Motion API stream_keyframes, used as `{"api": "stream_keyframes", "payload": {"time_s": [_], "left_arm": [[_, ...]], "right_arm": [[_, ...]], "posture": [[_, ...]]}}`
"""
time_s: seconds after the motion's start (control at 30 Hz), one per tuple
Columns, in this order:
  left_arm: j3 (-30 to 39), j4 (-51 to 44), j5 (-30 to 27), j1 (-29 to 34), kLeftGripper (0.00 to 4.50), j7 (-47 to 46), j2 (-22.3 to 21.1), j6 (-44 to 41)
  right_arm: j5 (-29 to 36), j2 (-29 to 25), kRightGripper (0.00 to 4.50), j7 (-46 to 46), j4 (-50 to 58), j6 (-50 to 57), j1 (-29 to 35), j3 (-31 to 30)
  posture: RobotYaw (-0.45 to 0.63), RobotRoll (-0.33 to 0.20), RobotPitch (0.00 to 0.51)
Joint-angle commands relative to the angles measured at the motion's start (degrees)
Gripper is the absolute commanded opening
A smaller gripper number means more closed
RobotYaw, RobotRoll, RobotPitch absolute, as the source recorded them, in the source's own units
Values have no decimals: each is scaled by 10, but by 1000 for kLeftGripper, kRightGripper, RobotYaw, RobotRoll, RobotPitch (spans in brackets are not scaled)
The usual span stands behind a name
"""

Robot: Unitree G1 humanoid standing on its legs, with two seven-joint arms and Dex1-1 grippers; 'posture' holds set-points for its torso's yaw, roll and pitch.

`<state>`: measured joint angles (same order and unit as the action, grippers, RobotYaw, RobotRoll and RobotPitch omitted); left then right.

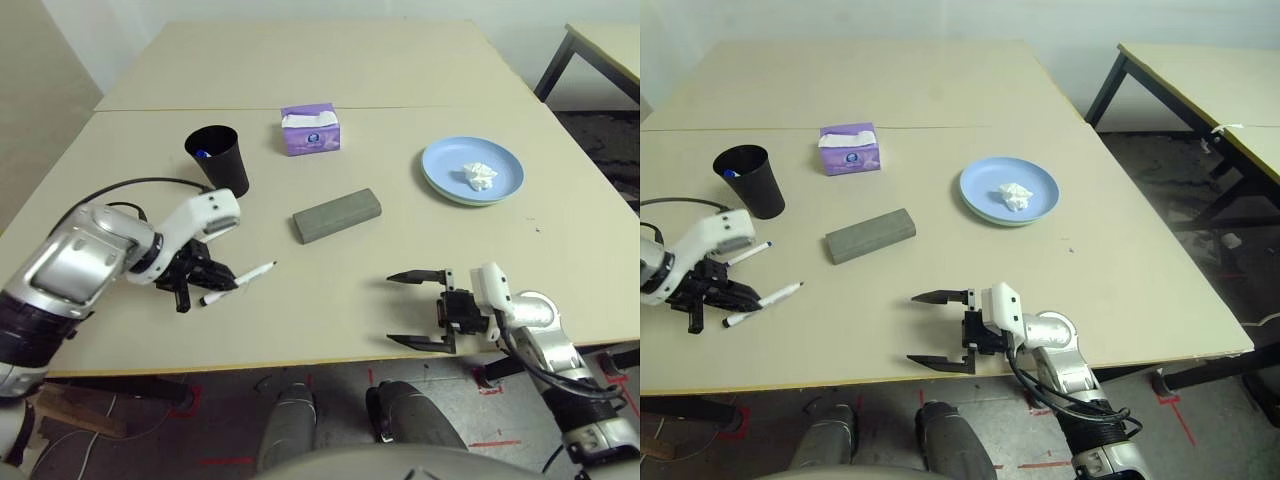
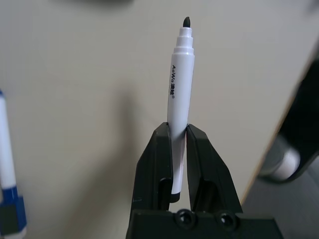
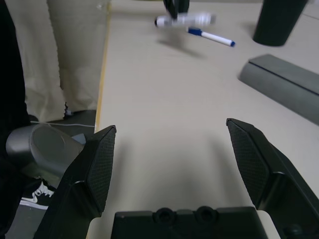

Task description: Organize and tidy the items on the table.

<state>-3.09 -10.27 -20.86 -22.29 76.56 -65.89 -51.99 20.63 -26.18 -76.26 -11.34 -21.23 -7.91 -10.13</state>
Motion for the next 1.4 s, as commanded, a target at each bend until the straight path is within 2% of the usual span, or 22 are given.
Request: {"api": "stream_keyframes", "payload": {"time_s": [0.03, 0.2, 0.3, 0.37, 0.47, 0.63, 0.77, 1.0, 1.4], "left_arm": [[93, -23, -62, 42, 286, -22, 27, -15], [223, -52, -155, 59, 286, -80, 95, -51], [298, -40, -195, 28, 286, -153, 149, -52], [326, -27, -203, 11, 286, -194, 174, -41], [352, 5, -183, -7, 286, -262, 203, 7], [333, 52, -130, -23, 286, -341, 228, 99], [289, 83, -74, -33, 286, -376, 245, 182], [255, 133, -39, -91, 286, -428, 280, 257], [218, 319, 30, -186, 286, -460, 289, 394]], "right_arm": [[-3, -5, 4500, -4, -15, -4, -2, 3], [-2, -4, 4500, -9, -32, -7, -17, 4], [-3, -2, 4500, -14, -45, -9, -28, 3], [-2, -1, 4500, -17, -50, -10, -33, 3], [-1, 0, 4500, -18, -55, -10, -40, 4], [1, 2, 4500, -14, -58, -6, -43, 9], [-1, 2, 4500, -7, -60, -5, -42, 11], [-3, -2, 4500, 2, -53, -3, -35, 12], [7, -2, 4500, 30, -31, 21, -28, 20]], "posture": [[-64, 0, 101], [-32, 0, 94], [-18, 0, 94], [-12, 0, 92], [-1, 0, 92], [11, 0, 90], [3, 0, 90], [-3, 0, 91], [-23, 0, 101]]}}
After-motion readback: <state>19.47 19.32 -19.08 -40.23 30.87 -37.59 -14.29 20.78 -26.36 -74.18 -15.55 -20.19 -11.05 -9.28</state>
